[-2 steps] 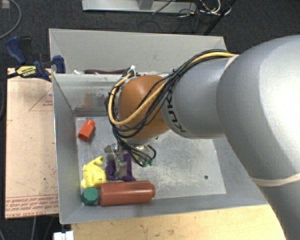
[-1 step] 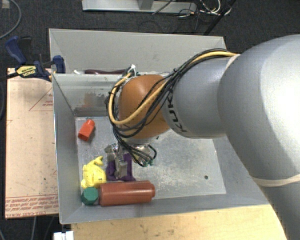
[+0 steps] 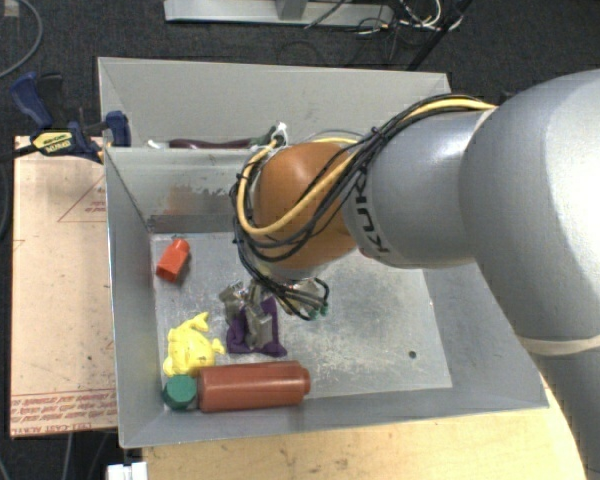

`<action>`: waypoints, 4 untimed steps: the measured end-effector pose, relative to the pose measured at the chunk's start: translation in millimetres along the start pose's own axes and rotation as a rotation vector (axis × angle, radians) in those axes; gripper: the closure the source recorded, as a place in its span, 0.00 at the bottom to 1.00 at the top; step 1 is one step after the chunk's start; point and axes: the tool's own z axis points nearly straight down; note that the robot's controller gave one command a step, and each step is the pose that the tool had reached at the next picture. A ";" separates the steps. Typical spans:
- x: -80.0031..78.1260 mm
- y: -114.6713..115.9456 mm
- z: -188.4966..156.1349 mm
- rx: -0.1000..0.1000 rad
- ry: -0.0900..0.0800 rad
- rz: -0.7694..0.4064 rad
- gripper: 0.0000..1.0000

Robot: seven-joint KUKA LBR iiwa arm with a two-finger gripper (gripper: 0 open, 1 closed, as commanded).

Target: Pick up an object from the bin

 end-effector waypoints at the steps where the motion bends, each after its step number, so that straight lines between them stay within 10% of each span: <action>1: 0.0 0.1 -0.4 0.000 0.000 0.000 1.00; 2: 5.2 -4.2 -99.3 -0.001 -0.003 -0.017 1.00; 3: 5.3 -4.2 -99.3 -0.001 -0.003 -0.017 1.00; 4: 11.1 -8.9 -257.9 0.001 -0.012 0.055 1.00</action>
Offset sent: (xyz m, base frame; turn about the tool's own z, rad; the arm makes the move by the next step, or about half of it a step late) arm -0.0036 -0.0078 0.0993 -0.0201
